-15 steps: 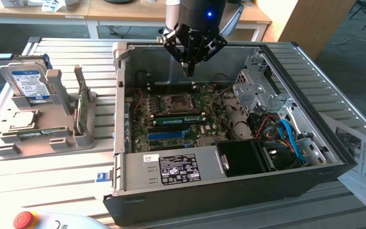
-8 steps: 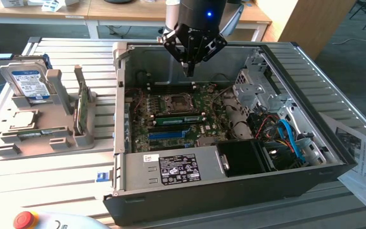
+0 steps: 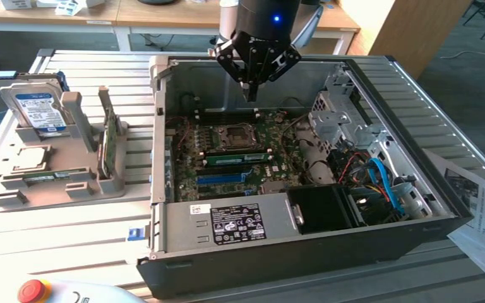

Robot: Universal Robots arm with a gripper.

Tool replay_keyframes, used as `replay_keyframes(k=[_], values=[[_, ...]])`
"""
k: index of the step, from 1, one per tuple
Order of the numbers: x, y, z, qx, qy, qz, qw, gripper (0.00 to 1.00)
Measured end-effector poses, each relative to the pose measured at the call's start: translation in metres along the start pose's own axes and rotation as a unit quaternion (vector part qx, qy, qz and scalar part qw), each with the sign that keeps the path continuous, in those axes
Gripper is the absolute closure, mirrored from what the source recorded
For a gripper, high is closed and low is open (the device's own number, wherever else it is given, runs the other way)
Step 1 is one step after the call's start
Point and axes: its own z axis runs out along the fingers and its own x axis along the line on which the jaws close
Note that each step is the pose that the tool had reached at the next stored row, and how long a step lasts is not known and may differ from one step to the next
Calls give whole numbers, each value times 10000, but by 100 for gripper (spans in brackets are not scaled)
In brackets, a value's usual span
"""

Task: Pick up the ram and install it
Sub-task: 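Press down the ram until it locks into place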

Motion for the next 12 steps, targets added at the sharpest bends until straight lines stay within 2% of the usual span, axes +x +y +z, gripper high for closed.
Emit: replay_keyframes(k=[6, 12], values=[[0, 0, 0, -14, 10, 8, 10000, 90], [0, 0, 0, -33, 32, 12, 10000, 90]])
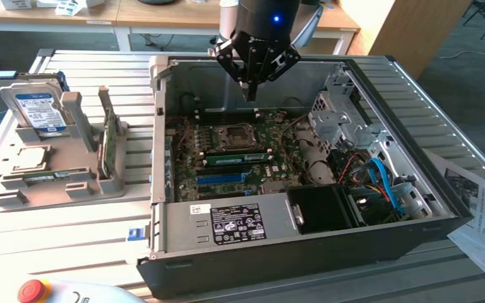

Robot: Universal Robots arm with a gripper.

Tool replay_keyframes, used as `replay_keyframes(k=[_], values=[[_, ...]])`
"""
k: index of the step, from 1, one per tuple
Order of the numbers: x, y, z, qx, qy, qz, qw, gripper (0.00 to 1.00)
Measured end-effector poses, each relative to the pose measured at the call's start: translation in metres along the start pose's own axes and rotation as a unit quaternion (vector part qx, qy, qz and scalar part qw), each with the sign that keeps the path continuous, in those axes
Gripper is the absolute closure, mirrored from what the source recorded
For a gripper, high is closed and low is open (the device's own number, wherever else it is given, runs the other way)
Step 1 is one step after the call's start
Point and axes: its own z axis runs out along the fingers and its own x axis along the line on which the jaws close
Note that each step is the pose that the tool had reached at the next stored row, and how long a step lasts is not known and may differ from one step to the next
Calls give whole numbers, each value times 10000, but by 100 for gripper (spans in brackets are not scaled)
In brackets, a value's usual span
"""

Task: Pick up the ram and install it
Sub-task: 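Press down the ram until it locks into place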

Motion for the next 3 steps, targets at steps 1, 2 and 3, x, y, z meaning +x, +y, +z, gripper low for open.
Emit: replay_keyframes(k=[1, 2, 3], values=[[0, 0, 0, 0, 0, 0, 10000, 90], [0, 0, 0, 0, 0, 0, 10000, 90], [0, 0, 0, 0, 0, 0, 10000, 90]])
